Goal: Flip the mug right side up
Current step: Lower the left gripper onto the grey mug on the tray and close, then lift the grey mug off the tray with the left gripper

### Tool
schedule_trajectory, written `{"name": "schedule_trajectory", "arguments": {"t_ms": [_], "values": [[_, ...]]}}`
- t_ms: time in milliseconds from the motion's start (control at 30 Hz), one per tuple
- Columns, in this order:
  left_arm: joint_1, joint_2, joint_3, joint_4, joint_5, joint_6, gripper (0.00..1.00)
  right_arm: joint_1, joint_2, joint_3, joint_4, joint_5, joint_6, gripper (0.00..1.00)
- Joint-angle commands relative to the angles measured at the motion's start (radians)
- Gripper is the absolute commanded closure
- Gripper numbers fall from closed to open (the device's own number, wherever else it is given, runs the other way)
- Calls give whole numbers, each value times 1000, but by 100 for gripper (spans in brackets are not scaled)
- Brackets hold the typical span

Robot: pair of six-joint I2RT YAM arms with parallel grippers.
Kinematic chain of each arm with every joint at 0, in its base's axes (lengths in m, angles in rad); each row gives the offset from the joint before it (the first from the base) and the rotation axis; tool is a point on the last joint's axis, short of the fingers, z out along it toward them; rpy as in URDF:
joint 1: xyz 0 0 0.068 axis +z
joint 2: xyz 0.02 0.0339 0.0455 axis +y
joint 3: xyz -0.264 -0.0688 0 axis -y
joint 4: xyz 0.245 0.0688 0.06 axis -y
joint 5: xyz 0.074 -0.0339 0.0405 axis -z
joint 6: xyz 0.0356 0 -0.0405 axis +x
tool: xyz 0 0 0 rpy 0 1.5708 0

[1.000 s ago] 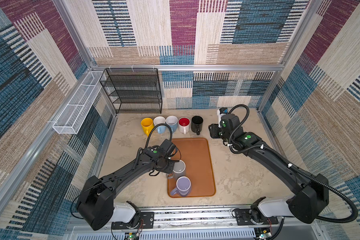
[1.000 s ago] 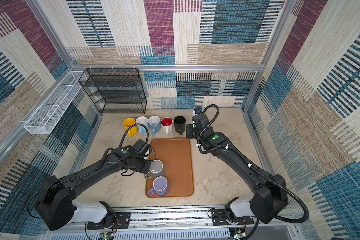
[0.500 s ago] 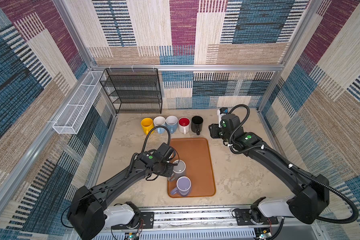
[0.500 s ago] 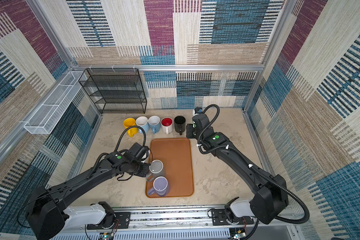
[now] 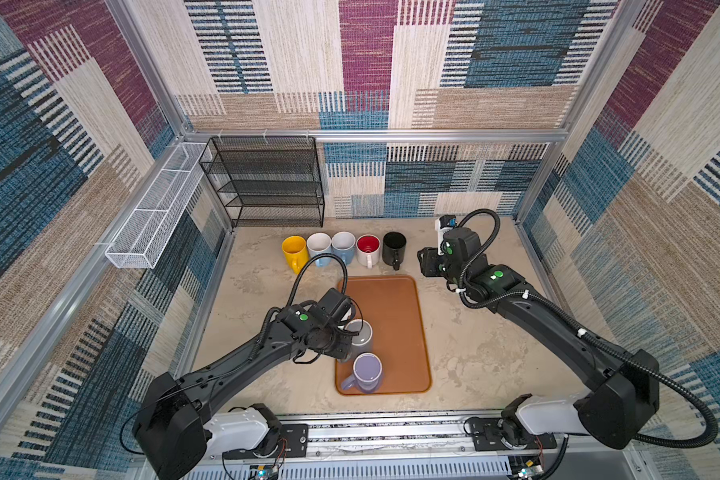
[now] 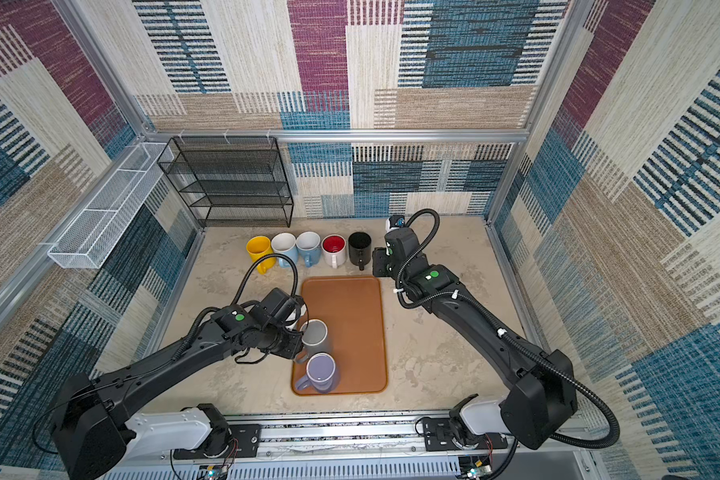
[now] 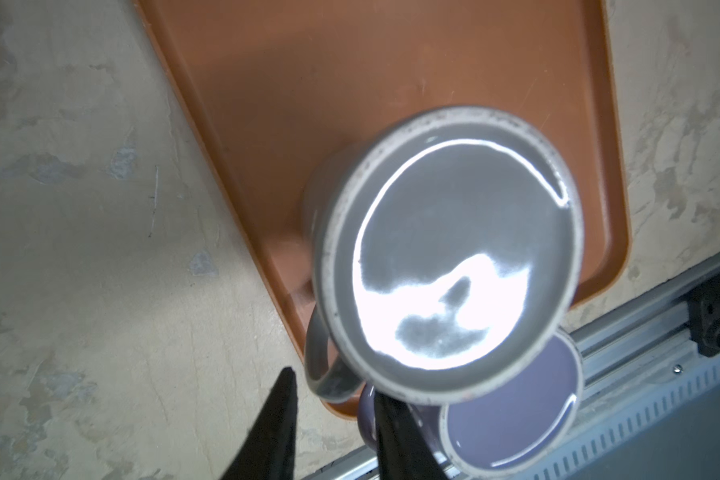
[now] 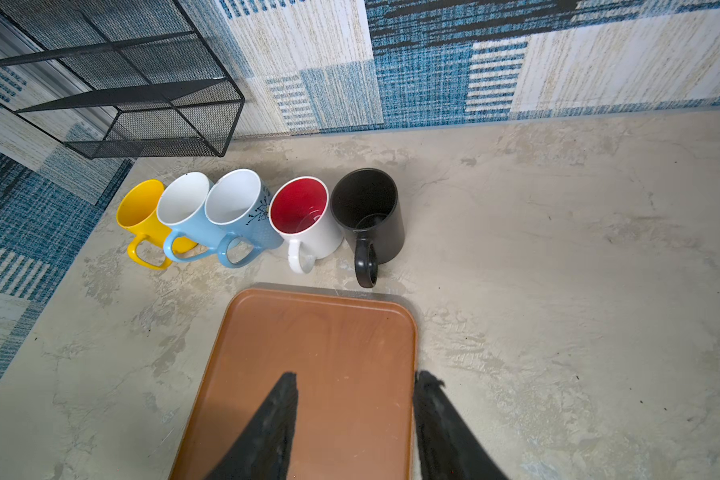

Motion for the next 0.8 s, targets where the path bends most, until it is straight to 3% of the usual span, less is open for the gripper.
{"name": "schedule_trajectory", "arguments": {"t_ms": [0, 767], "values": [[-13, 12, 11, -5, 22, -11, 71, 1, -5, 4, 13, 6, 6, 51], [-83, 163, 91, 11, -56, -17, 71, -1, -17, -8, 10, 26, 1, 52]]}}
